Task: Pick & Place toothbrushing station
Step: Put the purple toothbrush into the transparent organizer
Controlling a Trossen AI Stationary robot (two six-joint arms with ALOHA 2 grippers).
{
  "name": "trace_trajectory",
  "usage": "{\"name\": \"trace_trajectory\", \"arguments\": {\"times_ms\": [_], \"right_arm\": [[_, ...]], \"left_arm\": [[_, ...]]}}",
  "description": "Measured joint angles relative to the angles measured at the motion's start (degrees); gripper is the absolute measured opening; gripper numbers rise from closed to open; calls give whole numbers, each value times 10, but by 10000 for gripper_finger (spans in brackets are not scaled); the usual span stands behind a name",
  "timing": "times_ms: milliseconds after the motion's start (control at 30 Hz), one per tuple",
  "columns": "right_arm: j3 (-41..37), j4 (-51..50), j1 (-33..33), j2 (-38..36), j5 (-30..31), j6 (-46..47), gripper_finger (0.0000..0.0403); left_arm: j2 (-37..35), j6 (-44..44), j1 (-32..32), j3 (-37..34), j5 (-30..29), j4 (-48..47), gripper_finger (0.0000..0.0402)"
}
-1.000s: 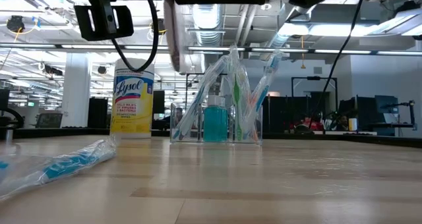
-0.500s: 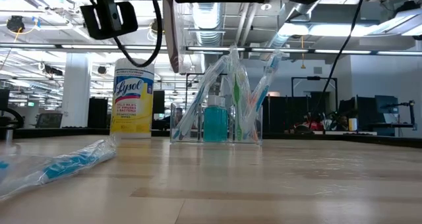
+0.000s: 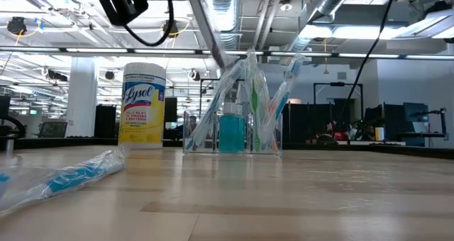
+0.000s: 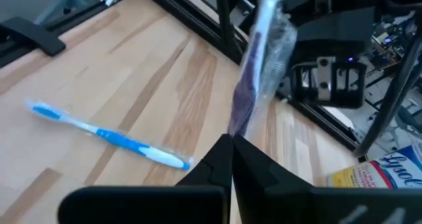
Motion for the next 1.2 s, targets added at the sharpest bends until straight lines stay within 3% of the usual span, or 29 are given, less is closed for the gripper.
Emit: {"name": "trace_trajectory", "arguments": {"times_ms": [533,967,1200], "right_arm": [[0,7,1,-9,2,7,0],[0,13,2,-9,-11,10,0],[1,23,8,-9,-13,6,0]], "left_arm": [[-28,67,0,-20,-16,-2,66],[-28,92,0,-20,-19,-3,192],[-28,96,0,-20,-44,-3,198]]}}
